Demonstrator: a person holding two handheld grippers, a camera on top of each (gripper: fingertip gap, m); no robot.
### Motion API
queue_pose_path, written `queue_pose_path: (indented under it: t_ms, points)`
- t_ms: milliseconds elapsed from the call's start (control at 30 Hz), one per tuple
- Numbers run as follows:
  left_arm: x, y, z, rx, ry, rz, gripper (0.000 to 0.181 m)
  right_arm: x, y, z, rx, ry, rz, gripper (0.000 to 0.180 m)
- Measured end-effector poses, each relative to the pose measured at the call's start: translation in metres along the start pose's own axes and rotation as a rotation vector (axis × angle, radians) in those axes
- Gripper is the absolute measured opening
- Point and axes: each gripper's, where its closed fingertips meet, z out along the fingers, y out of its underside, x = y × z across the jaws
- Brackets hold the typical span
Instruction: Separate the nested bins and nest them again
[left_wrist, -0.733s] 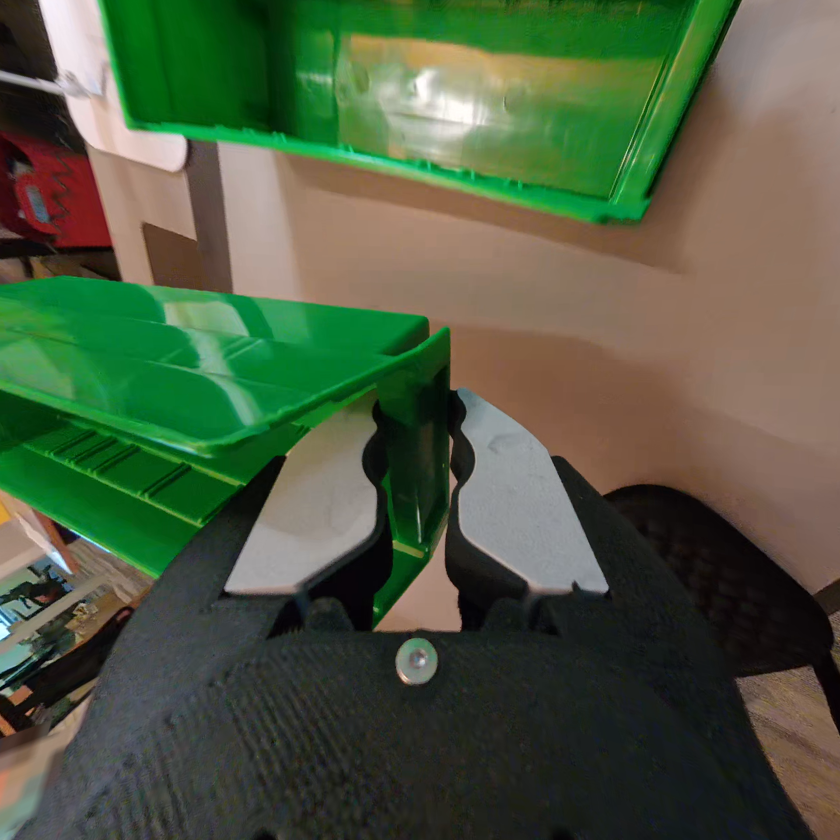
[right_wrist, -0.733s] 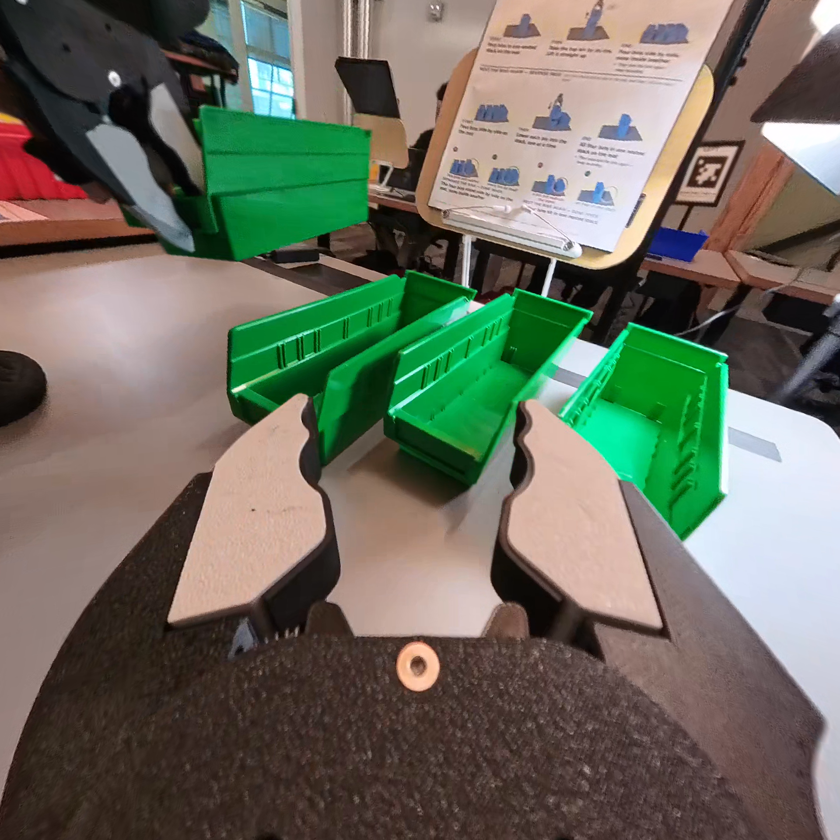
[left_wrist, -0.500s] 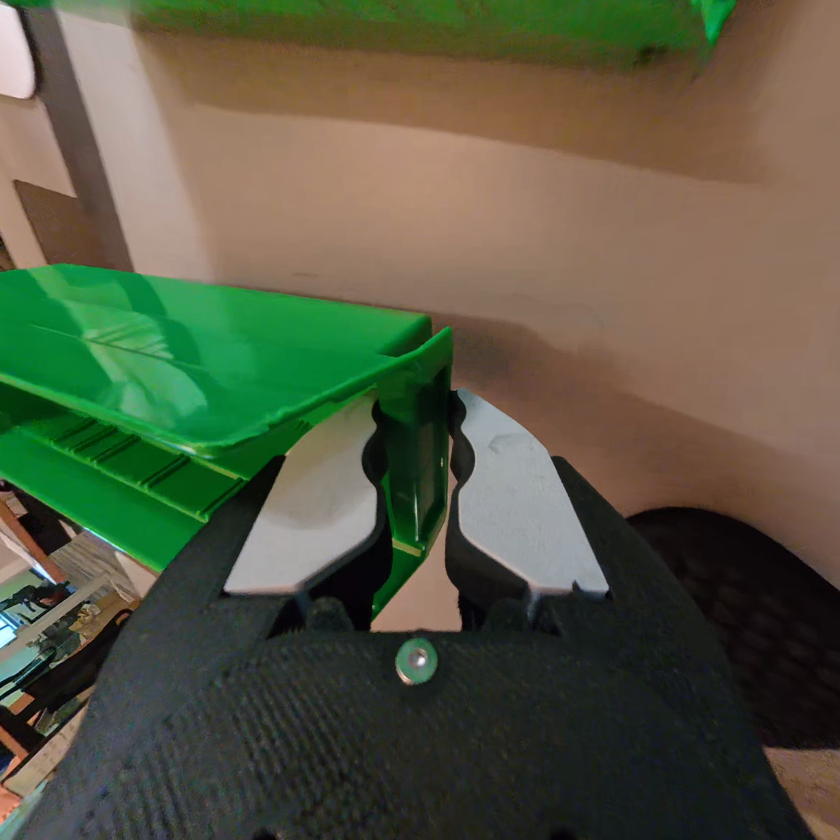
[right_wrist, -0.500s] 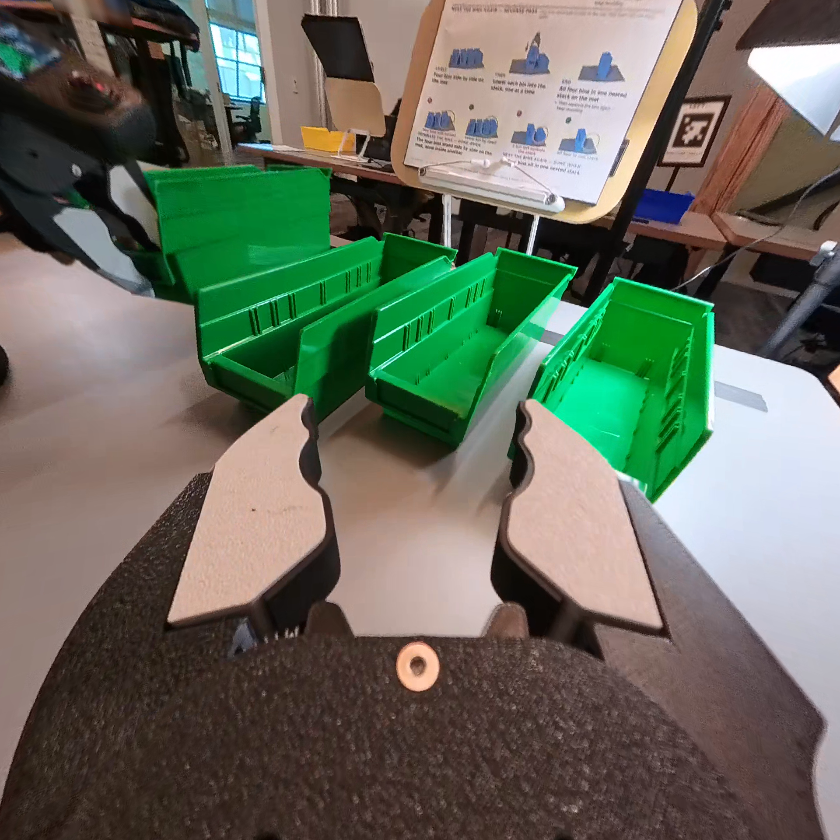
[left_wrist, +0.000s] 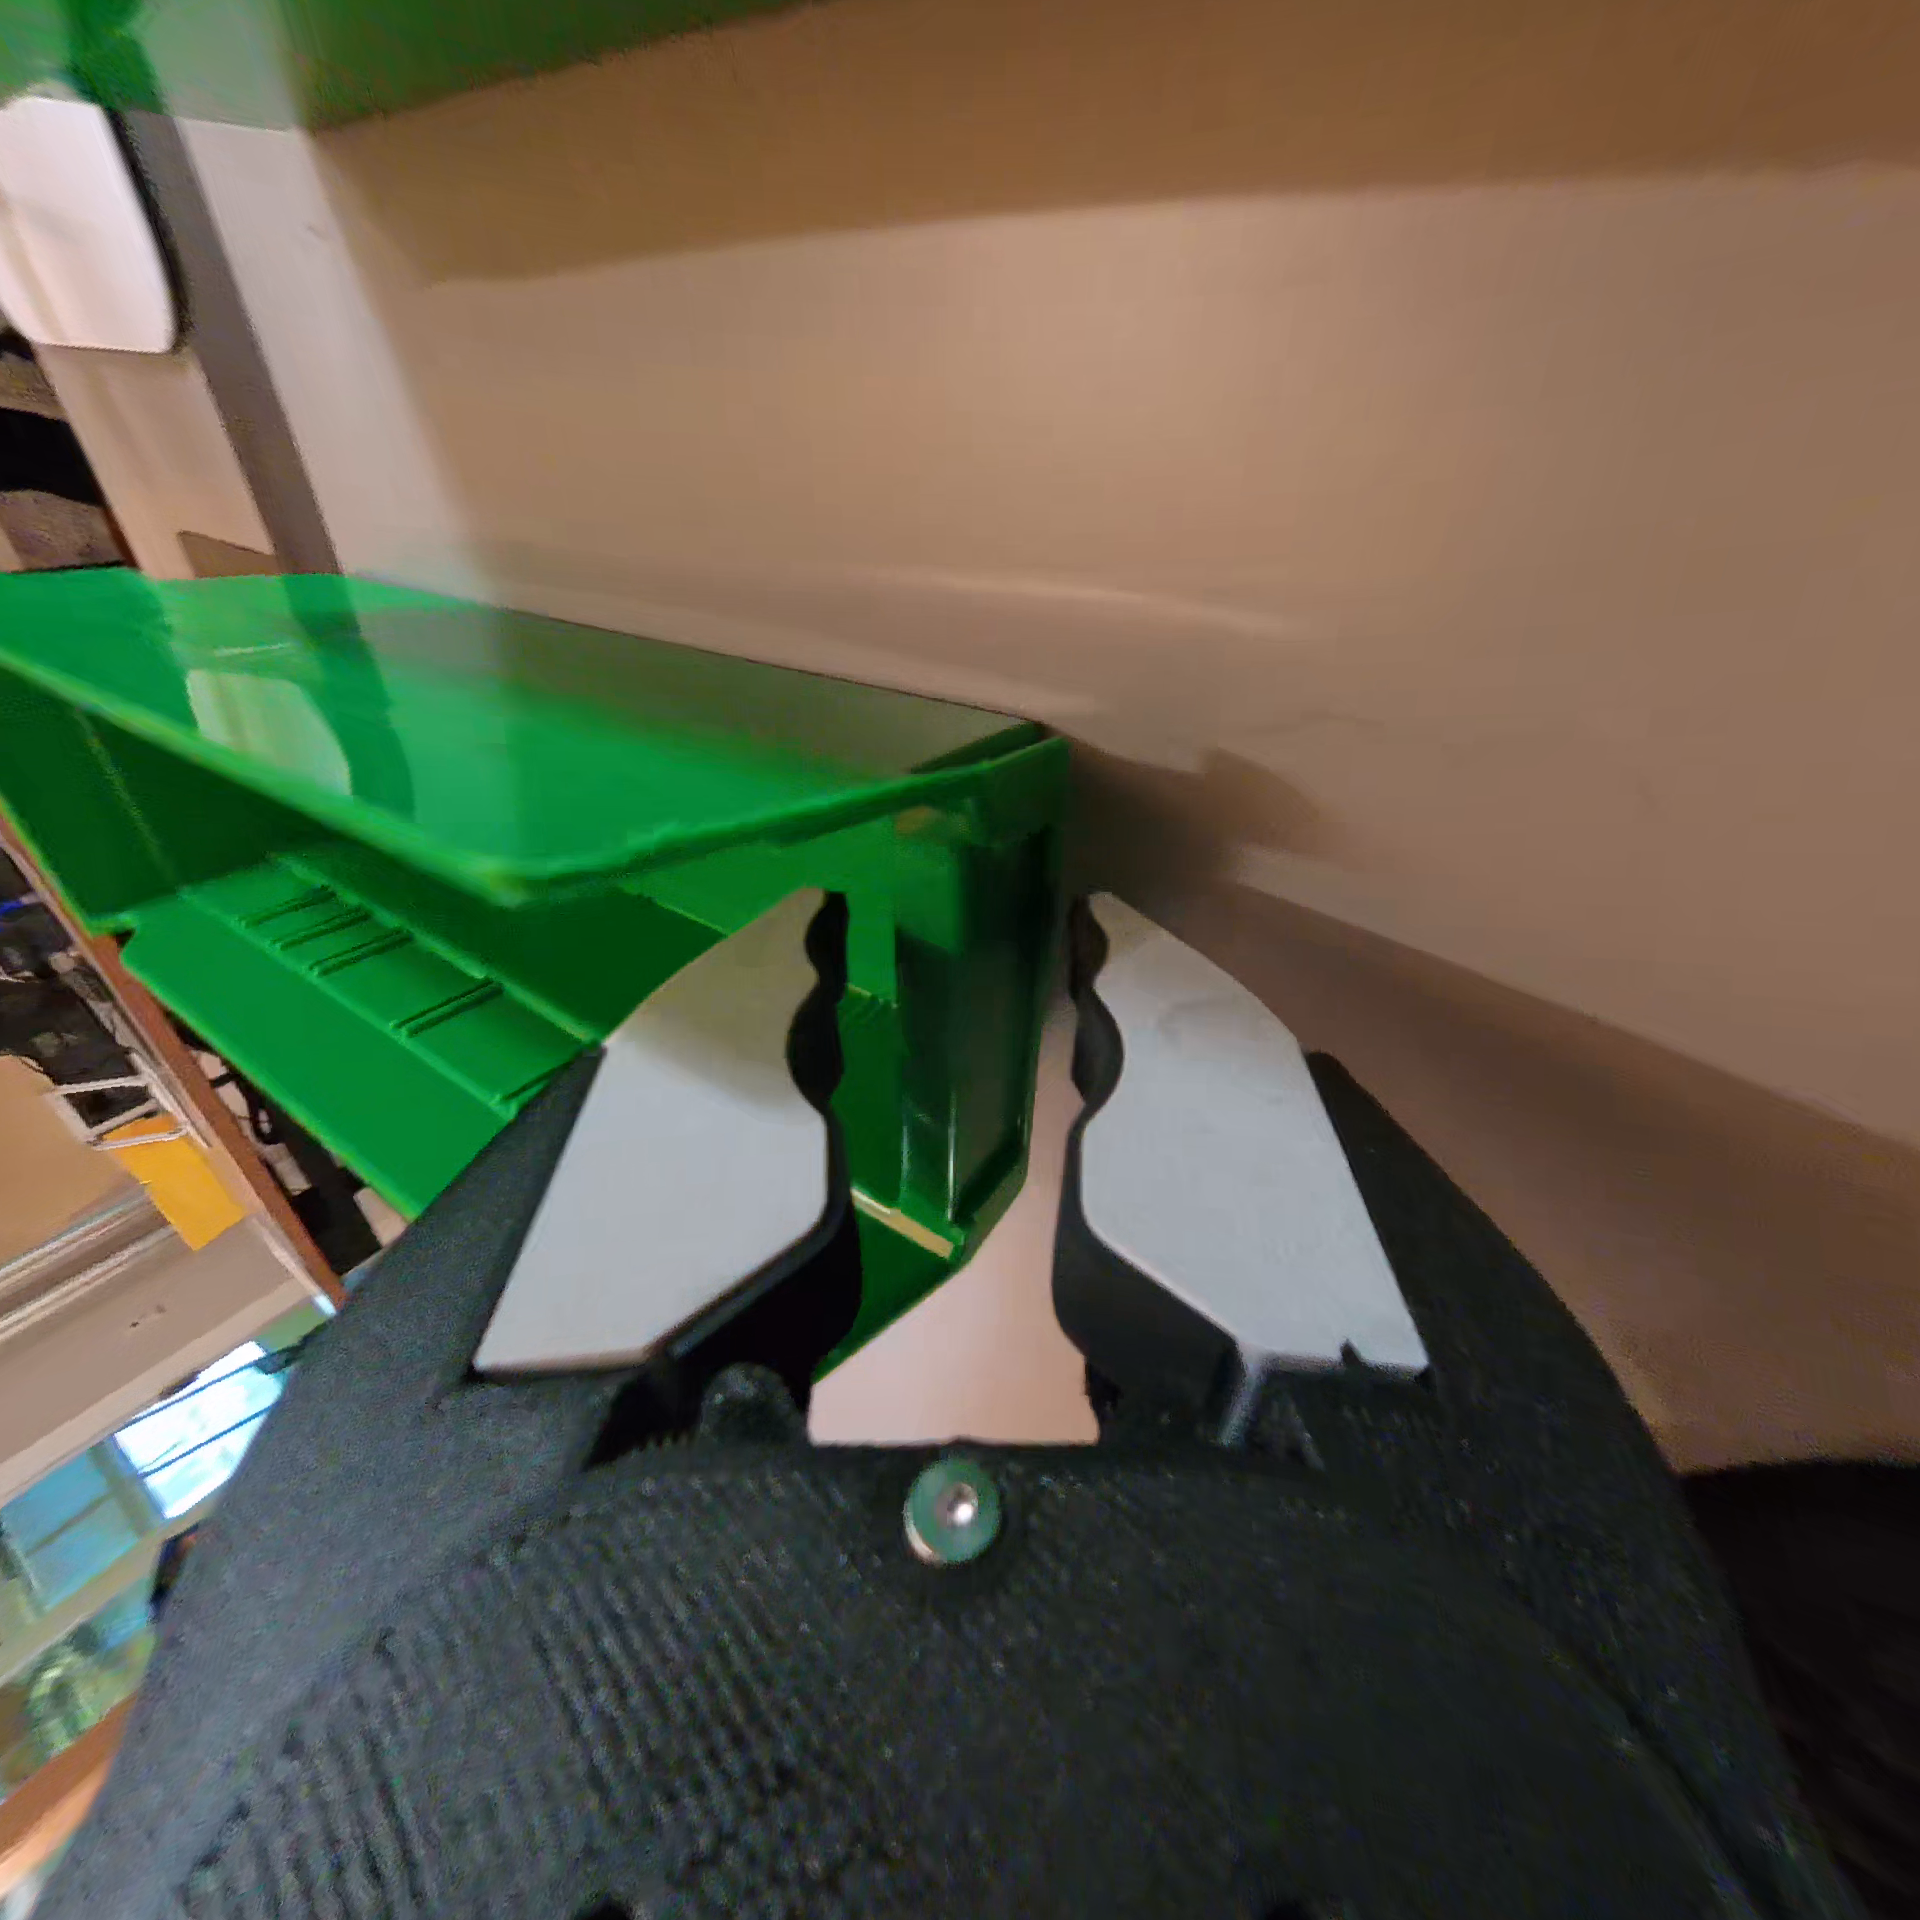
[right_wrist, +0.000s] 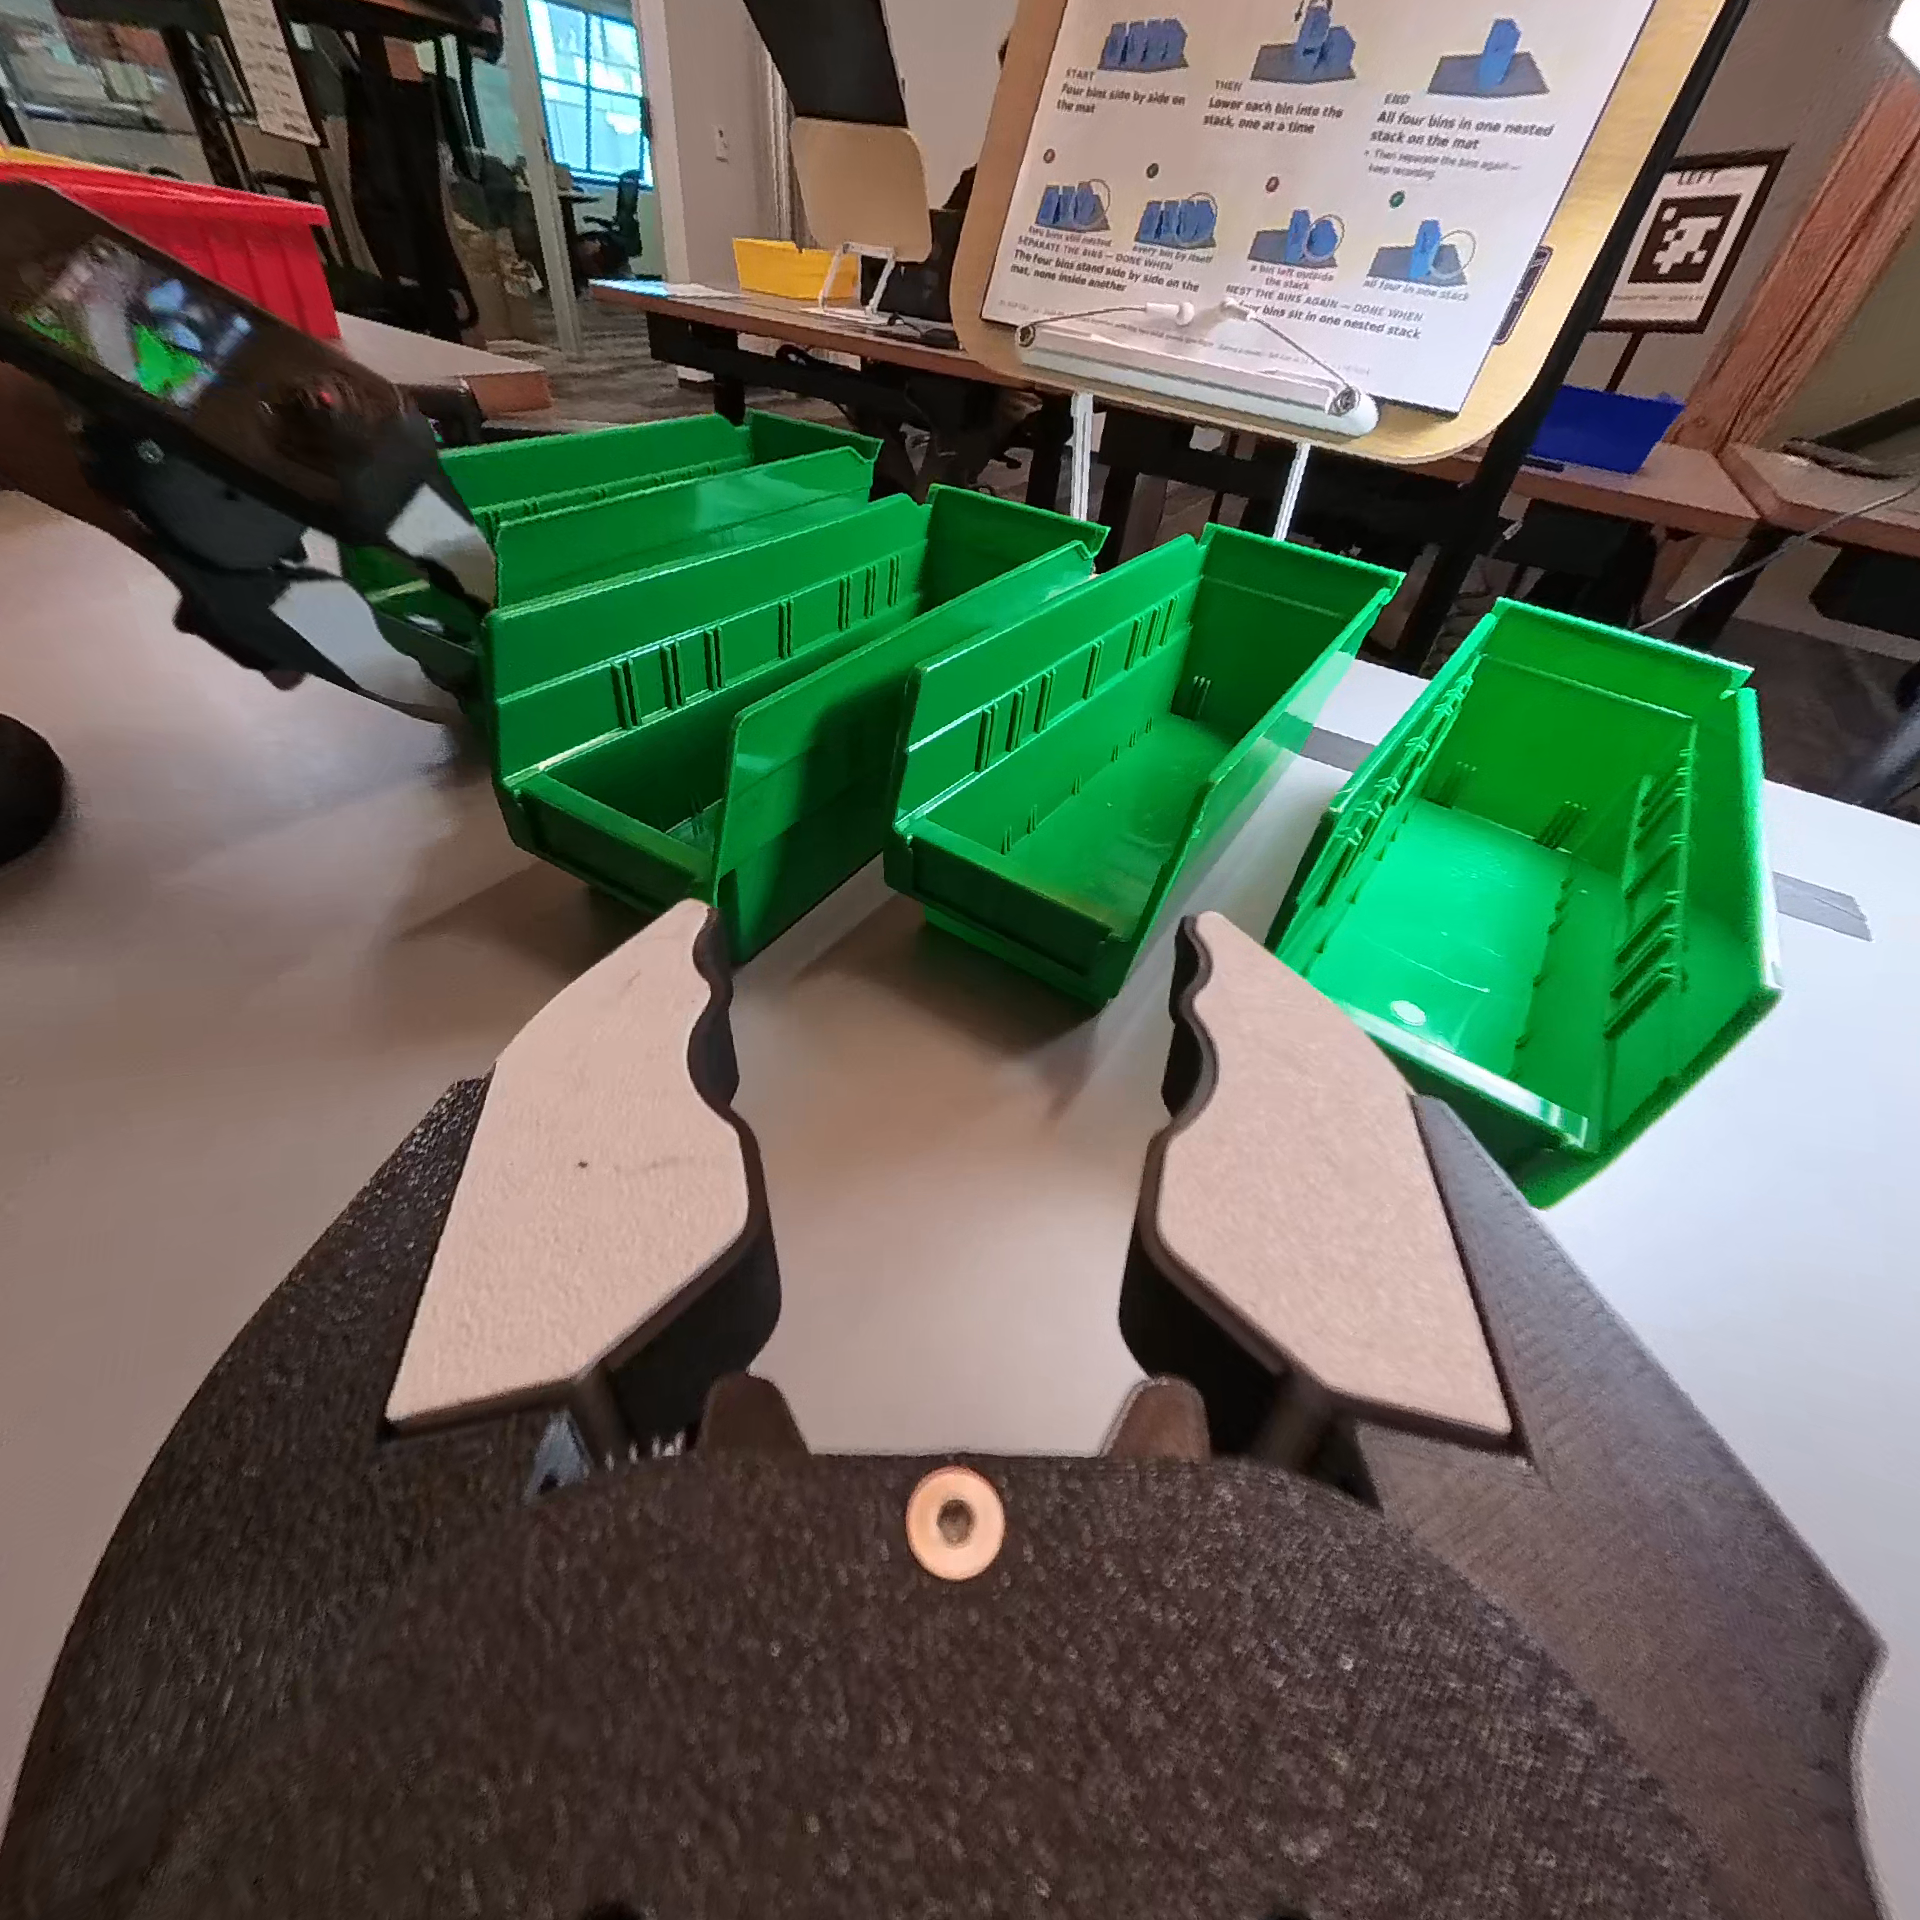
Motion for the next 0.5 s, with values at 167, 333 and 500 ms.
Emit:
queue_pose_path:
  t_ms: [167,333,500]
  points:
    - [0.0,-0.037,-0.057,0.373,-0.016,-0.209,0.051,0.001,0.004,0.002,-0.01,-0.005,-0.005,0.081]
    - [0.046,-0.087,-0.092,0.678,0.134,-0.404,0.043,0.004,-0.004,0.002,0.01,-0.009,0.002,0.08]
    - [0.051,-0.123,-0.062,0.748,0.171,-0.588,0.028,-0.001,-0.01,0.002,0.02,-0.021,-0.02,0.079]
